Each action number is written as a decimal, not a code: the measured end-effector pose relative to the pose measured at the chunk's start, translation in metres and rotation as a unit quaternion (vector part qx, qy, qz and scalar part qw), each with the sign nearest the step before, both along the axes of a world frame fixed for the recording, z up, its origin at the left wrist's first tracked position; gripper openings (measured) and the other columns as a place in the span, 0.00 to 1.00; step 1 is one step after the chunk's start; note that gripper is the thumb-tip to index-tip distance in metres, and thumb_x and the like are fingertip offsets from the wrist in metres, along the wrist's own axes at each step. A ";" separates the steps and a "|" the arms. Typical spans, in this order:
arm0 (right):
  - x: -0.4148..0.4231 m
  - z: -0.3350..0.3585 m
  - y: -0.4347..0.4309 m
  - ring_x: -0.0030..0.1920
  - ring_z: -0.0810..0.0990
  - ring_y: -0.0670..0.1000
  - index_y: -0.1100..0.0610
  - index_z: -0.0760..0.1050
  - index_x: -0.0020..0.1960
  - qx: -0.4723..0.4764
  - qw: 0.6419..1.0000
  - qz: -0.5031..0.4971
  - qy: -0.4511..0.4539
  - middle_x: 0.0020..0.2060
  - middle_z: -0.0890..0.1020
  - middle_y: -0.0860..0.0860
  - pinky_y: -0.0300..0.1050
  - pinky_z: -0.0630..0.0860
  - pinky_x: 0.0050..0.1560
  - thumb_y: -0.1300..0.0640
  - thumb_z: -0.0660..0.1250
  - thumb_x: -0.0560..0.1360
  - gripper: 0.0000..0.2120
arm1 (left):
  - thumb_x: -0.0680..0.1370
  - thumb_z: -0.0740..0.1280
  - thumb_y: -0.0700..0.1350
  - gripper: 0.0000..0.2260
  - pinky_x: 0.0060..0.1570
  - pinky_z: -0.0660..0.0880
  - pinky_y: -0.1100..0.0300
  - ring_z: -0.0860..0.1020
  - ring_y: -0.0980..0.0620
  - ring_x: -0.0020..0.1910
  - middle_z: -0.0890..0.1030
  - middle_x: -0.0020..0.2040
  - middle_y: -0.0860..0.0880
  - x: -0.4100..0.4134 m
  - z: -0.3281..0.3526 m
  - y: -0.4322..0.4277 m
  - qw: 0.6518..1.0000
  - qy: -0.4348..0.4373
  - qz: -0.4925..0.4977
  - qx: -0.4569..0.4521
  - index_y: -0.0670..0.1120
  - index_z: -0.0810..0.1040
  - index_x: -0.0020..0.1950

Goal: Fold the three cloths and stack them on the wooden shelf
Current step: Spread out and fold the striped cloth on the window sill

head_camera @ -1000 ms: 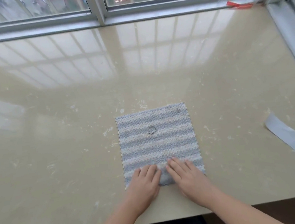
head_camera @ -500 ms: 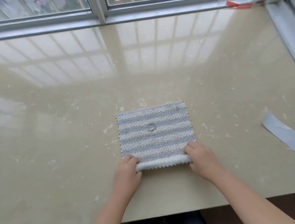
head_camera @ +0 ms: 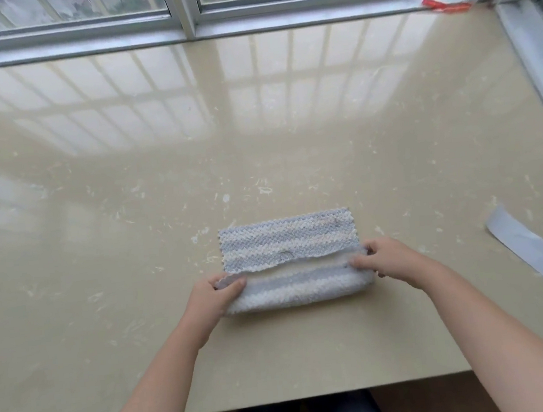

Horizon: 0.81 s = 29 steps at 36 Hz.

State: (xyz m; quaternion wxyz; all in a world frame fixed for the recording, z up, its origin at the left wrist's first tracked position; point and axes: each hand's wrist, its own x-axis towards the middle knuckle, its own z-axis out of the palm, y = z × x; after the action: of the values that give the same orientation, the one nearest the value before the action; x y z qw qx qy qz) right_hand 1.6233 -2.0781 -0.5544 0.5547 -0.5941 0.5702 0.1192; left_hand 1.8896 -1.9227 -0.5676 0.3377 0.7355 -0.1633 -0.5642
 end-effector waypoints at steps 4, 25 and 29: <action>0.007 -0.007 -0.009 0.32 0.69 0.49 0.59 0.73 0.39 -0.044 0.997 -0.070 -0.006 0.33 0.73 0.53 0.41 0.66 0.34 0.57 0.67 0.75 0.08 | 0.73 0.72 0.44 0.09 0.32 0.66 0.60 0.72 0.50 0.36 0.75 0.36 0.43 0.009 -0.009 -0.015 0.999 -0.013 0.032 0.015 0.40 0.76 0.41; 0.040 -0.025 -0.030 0.34 0.68 0.53 0.60 0.68 0.48 -0.192 0.977 -0.056 0.080 0.31 0.69 0.51 0.47 0.63 0.36 0.53 0.57 0.80 0.10 | 0.77 0.67 0.48 0.19 0.30 0.55 0.57 0.59 0.51 0.27 0.61 0.27 0.51 0.016 -0.021 -0.068 0.979 -0.201 -0.018 0.013 0.47 0.59 0.32; 0.042 -0.027 -0.030 0.34 0.69 0.54 0.57 0.65 0.45 -0.202 0.974 -0.047 0.093 0.30 0.69 0.50 0.47 0.61 0.33 0.52 0.57 0.80 0.09 | 0.77 0.65 0.47 0.17 0.29 0.58 0.59 0.61 0.50 0.28 0.62 0.29 0.49 0.015 -0.021 -0.061 0.973 -0.227 -0.018 0.034 0.46 0.60 0.34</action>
State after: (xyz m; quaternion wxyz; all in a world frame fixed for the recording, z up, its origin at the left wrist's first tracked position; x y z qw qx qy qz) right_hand 1.6656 -2.1080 -0.5812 0.3726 -0.6525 0.6592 0.0299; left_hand 1.9046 -1.9836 -0.5882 0.2564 0.8523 -0.2293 -0.3940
